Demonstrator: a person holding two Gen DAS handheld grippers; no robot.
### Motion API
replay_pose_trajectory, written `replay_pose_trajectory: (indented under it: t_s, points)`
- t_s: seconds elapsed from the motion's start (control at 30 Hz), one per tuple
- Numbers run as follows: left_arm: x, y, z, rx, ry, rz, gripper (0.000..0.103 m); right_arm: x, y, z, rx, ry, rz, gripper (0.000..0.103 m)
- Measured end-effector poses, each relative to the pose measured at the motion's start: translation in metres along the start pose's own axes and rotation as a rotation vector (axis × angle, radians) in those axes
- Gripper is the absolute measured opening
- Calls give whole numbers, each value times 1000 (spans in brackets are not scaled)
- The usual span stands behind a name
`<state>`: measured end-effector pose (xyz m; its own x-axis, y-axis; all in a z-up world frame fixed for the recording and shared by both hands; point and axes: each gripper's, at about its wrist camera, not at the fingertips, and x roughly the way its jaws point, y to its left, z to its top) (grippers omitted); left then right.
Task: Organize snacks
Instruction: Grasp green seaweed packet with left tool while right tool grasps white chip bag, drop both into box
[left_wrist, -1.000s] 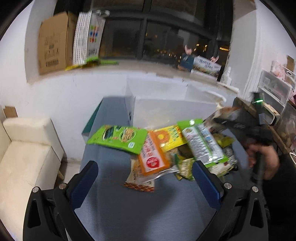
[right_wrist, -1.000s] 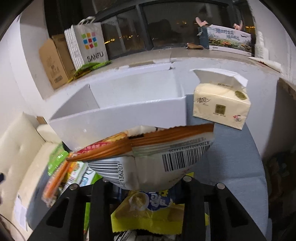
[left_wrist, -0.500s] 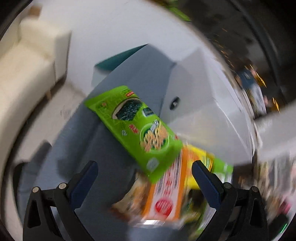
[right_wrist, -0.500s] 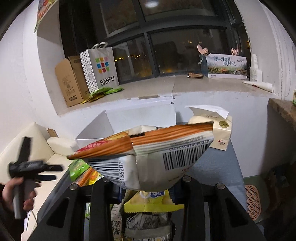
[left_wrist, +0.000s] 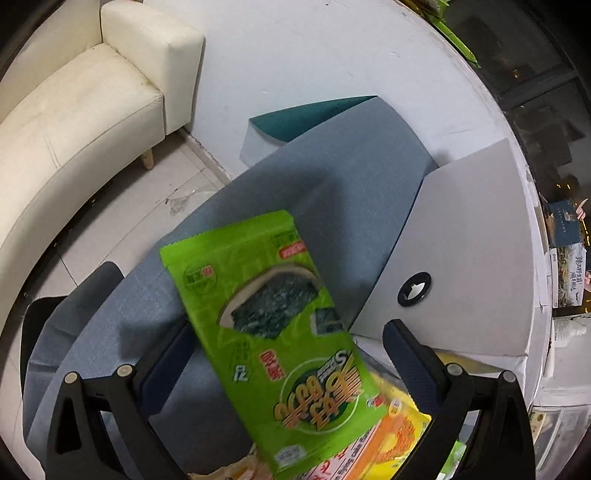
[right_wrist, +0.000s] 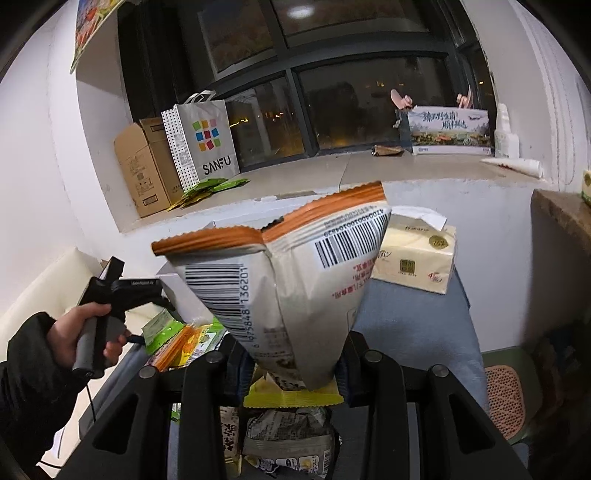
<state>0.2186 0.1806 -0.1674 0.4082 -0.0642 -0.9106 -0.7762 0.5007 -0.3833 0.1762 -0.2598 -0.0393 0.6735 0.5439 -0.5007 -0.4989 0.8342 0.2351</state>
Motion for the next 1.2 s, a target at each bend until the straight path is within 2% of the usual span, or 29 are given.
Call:
replay_pose_trajectory:
  t_s: [0.03,0.1,0.2,0.23,0.43,0.53,0.77,0.87,1.0,1.13,1.2]
  points:
    - [2,-2,0,15,-3,14,97,2,-1,-1,2,5,5,37]
    - [-3,-10,2,73,-17,64,78,3,-2,-2,5,7,15,37]
    - [-5,-17,-5,143,5,11,68,1,-2,0,5,1,22,35]
    - [-6,-15,-3,150,8,-2,61,1,-2,1,8,-3,27,35]
    - [-26,-5,-12,228,-27,-69,59,-7,1,5,-9,-25,36,35]
    - [-49,-2,-21,285,-59,-132,59,-10,3,9,-9,-31,43,35]
    - [-133,-23,-42,521,-222,-246,59,-12,18,39,-33,-42,86,35]
    - [-160,-50,-40,633,-285,-311,59,-4,23,62,-27,-30,123,35]
    - [-183,-115,-33,787,-366,-355,59,17,27,99,-40,-25,136,35]
    - [-167,-172,-14,877,-381,-343,59,59,17,140,9,41,149,35]
    - [-154,-192,-8,913,-374,-319,59,92,9,156,37,117,135,35]
